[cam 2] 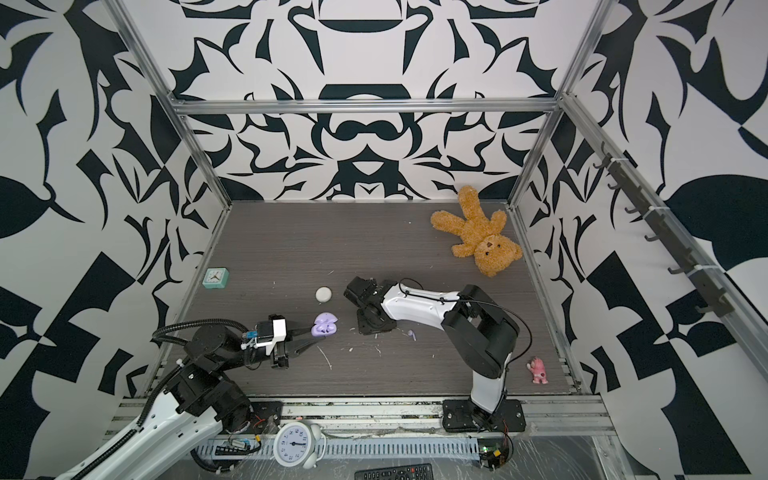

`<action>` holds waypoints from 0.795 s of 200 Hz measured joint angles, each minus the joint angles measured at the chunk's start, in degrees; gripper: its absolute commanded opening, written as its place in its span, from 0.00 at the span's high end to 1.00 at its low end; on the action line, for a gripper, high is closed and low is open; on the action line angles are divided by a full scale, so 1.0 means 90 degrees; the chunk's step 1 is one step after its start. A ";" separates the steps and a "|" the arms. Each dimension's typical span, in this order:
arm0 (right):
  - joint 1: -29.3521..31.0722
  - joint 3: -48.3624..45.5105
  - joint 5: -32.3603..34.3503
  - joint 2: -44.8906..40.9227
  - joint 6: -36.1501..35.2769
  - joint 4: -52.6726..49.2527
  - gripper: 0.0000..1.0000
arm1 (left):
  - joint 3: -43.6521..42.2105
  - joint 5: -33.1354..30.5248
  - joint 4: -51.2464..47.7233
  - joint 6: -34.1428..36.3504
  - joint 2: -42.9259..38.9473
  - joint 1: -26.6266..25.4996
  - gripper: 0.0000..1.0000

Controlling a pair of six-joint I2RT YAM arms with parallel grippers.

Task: Insert the wireless bluetooth earbuds into the charging case
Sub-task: 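Lower the right gripper onto a lilac earbud and close it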

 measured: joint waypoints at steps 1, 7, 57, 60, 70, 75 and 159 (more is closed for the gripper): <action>0.0000 0.0002 0.0007 0.0005 0.0000 -0.0007 0.63 | 0.0000 -0.0002 0.0000 0.0000 0.0000 0.0000 1.00; 0.0015 0.0024 0.0053 0.0049 0.0010 -0.0068 0.64 | 0.0000 -0.0002 0.0000 0.0000 -0.0002 -0.0005 1.00; 0.0114 0.0092 0.0199 0.0170 0.0090 -0.0301 0.72 | 0.0000 -0.0002 0.0000 0.0005 -0.0005 -0.0019 1.00; 0.0117 0.0092 0.0199 0.0170 0.0097 -0.0308 0.72 | 0.0000 -0.0002 -0.0002 0.0002 -0.0005 -0.0019 1.00; 0.0121 0.0092 0.0199 0.0170 0.0119 -0.0318 0.73 | 0.0000 -0.0002 -0.0002 0.0005 -0.0005 -0.0022 1.00; 0.0126 0.0092 0.0197 0.0170 0.0126 -0.0323 0.73 | 0.0000 0.0000 0.0000 0.0005 -0.0005 -0.0022 1.00; 0.0153 0.0146 0.0175 0.0226 0.0194 -0.0338 0.81 | 0.0000 -0.0002 -0.0005 0.0022 -0.0005 -0.0024 1.00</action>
